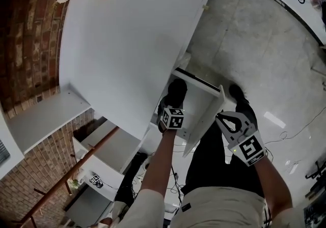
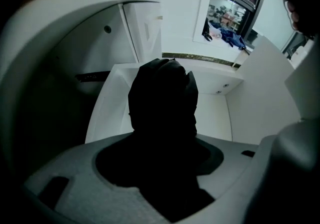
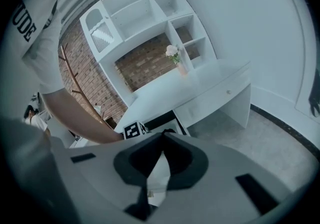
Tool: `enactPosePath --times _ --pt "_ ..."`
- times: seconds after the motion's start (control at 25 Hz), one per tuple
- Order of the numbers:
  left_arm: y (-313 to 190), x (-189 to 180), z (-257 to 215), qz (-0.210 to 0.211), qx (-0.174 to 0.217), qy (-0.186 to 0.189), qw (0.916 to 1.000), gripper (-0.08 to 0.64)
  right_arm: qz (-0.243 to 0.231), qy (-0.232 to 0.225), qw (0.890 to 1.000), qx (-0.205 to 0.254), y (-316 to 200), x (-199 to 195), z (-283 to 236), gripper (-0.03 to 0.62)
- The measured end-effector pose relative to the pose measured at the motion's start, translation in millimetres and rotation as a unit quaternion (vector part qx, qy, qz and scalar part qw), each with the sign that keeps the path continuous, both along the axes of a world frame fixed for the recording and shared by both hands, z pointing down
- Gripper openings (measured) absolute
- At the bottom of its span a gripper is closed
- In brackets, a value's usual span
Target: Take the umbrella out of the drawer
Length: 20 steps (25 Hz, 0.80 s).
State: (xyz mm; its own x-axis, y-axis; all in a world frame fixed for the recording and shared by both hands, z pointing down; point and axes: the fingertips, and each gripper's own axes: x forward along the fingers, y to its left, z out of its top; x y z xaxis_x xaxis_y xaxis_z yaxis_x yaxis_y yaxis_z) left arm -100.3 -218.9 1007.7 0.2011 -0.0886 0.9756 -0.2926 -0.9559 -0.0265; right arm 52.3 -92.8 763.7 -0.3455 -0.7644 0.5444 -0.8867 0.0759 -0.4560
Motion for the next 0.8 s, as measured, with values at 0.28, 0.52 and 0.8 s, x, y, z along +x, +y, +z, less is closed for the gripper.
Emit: enactPosePath --times 0.28,0.52,0.8 --pt "16 16 -33 0.007 -0.013 0.037 0.9992 0.265 0.002 0.023 1.000 0.017 -2 -3 -25 0.034" --pt "28 21 -70 -0.007 -0.018 0.076 0.9969 0.265 -0.006 0.047 0.999 0.020 -1 -7 -49 0.034" --pt "27 11 -111 -0.029 -0.013 0.109 0.9935 0.265 -0.008 0.061 0.998 0.031 -6 -16 -79 0.034"
